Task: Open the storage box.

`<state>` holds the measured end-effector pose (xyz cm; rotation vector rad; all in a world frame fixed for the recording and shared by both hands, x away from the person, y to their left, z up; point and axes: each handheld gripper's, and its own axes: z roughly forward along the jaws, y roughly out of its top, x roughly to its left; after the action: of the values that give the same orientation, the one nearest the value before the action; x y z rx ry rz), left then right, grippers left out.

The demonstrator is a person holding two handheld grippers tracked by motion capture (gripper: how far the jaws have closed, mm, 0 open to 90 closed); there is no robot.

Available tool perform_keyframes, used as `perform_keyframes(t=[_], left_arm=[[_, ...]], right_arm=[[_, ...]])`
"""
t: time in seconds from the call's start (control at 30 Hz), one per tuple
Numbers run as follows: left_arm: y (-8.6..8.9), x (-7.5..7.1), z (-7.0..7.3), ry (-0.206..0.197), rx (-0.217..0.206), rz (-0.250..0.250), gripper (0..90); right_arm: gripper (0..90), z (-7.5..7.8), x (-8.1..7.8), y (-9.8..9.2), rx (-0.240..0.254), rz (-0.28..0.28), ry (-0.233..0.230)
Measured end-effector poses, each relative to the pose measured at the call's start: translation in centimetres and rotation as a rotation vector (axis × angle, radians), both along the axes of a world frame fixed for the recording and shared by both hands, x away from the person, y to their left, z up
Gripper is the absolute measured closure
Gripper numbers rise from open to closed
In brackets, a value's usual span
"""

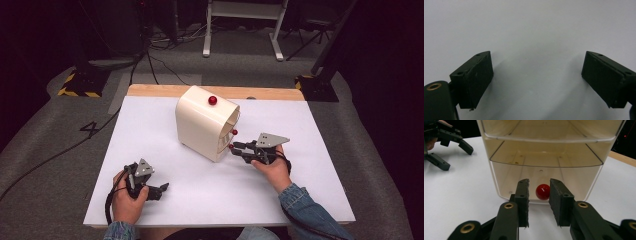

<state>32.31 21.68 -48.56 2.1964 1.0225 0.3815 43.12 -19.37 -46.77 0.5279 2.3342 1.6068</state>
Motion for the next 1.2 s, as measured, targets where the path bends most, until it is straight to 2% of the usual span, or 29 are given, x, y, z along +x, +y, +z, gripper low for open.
perform_keyframes(t=[0.17, 0.3, 0.67, 1.2], left_arm=[[0.0, 0.0, 0.0, 0.0, 0.0, 0.0, 10.5], [0.0, 0.0, 0.0, 0.0, 0.0, 0.0, 10.6], [0.0, 0.0, 0.0, 0.001, -0.001, 0.0, 10.5], [0.0, 0.0, 0.0, 0.0, 0.002, 0.0, 10.5]], right_arm=[[70.3, -0.6, 0.5, 0.0, 0.033, -0.001, 0.011], [73.3, -1.1, 0.7, 0.3, 0.018, -0.009, 0.013], [74.1, -1.0, 0.4, 0.3, 0.007, -0.024, 0.001], [74.1, -0.2, -1.5, -2.5, 0.002, -0.045, 0.022]])
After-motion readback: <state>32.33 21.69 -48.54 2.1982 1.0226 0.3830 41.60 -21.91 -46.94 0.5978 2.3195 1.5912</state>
